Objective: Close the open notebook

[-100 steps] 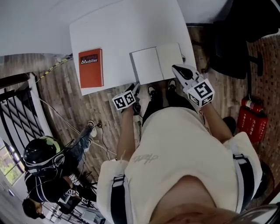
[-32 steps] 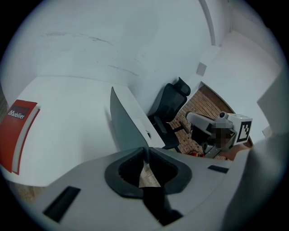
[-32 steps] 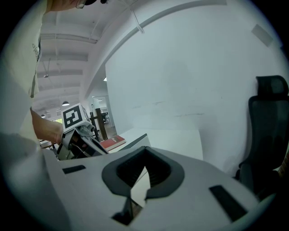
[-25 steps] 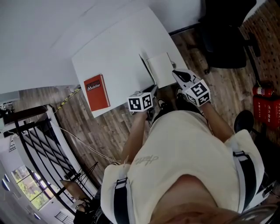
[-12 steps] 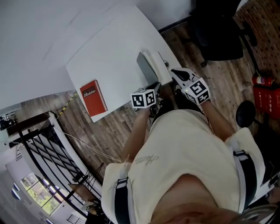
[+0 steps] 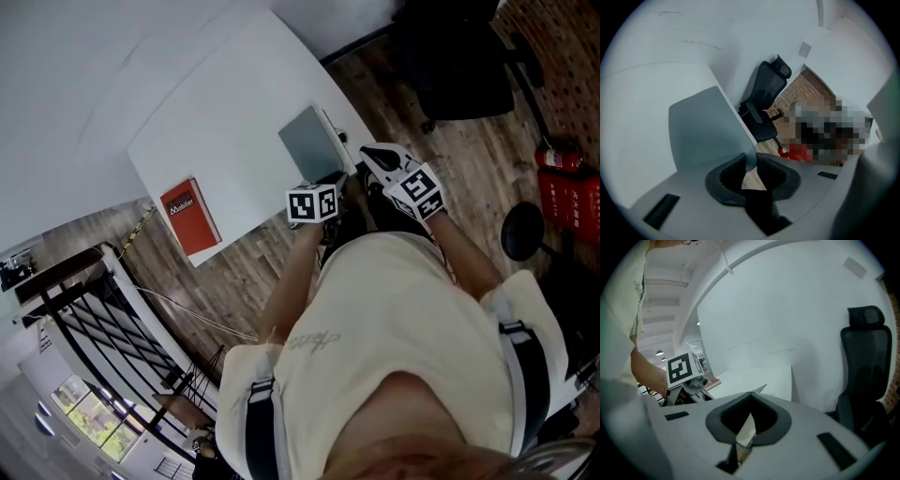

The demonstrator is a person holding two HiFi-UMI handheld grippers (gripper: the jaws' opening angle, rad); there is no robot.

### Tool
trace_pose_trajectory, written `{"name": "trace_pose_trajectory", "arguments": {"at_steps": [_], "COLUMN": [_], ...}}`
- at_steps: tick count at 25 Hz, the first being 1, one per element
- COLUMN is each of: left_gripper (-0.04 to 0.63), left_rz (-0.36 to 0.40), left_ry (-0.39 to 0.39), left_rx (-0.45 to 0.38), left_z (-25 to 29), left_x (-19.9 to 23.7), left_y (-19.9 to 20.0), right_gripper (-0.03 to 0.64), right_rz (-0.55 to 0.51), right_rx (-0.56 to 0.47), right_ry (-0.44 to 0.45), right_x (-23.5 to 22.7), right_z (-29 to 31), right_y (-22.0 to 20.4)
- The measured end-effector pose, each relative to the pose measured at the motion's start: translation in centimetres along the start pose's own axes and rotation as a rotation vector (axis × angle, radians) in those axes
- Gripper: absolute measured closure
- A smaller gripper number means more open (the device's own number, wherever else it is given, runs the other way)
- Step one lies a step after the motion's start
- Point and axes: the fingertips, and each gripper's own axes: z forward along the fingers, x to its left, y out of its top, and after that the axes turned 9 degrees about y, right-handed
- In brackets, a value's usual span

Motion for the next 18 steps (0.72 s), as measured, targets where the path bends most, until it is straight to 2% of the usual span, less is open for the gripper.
{"name": "trace_pose_trajectory", "arguments": {"at_steps": [4,9,18], "left_gripper": [0.505,0.445,0.443], "left_rz": [-0.005,-0.037,0.003], "left_ry": [-0.006,-0.067,-0.005], "left_rx": [0.016,0.018,-0.019], "left_z": [0.4,0.8,-0.9], "left_x": [-0.4,-1.5,-0.2], "left_y": [-0.5,-0.4,-0.7], "right_gripper": [0.609,0.609,0.609], "right_rz": [0.01,0.013,0.001], "right_rx": [0.02,0.035,0.044], "right_ry": [0.004,0.015,0.039], "right_x": [-0.7,-1.4,-0.5], "right_z": [-0.2,0.0,0.8], "right_y": [-0.8,-1.3,-1.4]}}
